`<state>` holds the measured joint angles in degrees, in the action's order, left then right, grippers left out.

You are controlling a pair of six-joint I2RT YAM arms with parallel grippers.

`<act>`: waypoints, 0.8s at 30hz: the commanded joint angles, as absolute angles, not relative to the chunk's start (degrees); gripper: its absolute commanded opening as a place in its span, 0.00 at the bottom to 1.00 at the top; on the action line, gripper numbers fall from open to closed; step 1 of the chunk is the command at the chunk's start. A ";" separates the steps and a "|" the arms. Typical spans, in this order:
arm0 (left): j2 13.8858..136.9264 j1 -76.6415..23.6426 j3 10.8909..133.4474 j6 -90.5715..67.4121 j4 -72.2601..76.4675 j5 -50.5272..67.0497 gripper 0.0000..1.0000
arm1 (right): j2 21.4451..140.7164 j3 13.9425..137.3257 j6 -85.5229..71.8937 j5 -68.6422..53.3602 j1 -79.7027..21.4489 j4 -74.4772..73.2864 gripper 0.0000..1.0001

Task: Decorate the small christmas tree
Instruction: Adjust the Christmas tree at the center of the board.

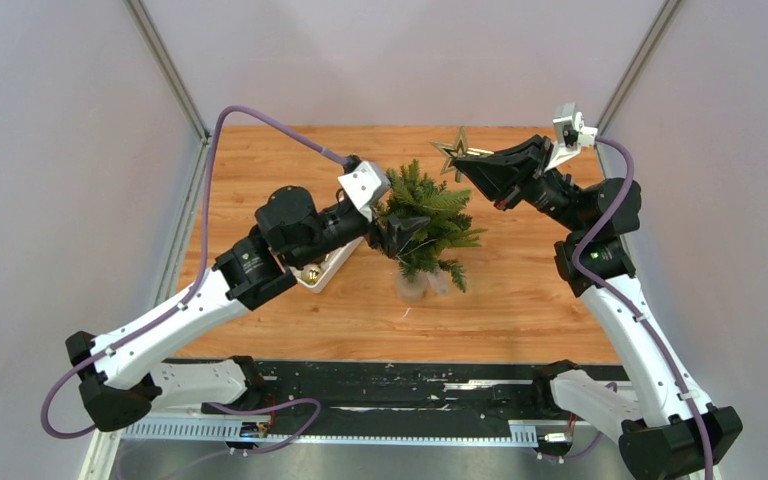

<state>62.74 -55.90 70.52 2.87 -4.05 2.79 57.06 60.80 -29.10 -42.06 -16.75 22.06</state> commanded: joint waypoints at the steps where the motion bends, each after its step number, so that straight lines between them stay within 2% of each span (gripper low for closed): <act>1: 64.73 -56.08 70.04 0.34 1.98 2.84 0.88 | 55.87 61.88 -29.77 -42.82 -16.96 23.46 0.00; 9: 65.90 -55.23 67.30 2.96 5.16 1.53 0.86 | 55.20 61.88 -30.10 -43.33 -16.91 23.20 0.00; 21: 66.43 -55.10 63.83 6.89 11.46 3.61 0.66 | 55.02 61.52 -31.95 -44.17 -16.94 24.24 0.00; 24: 66.93 -55.03 63.65 6.78 12.47 4.20 0.65 | 54.86 61.52 -31.99 -44.43 -16.97 24.24 0.00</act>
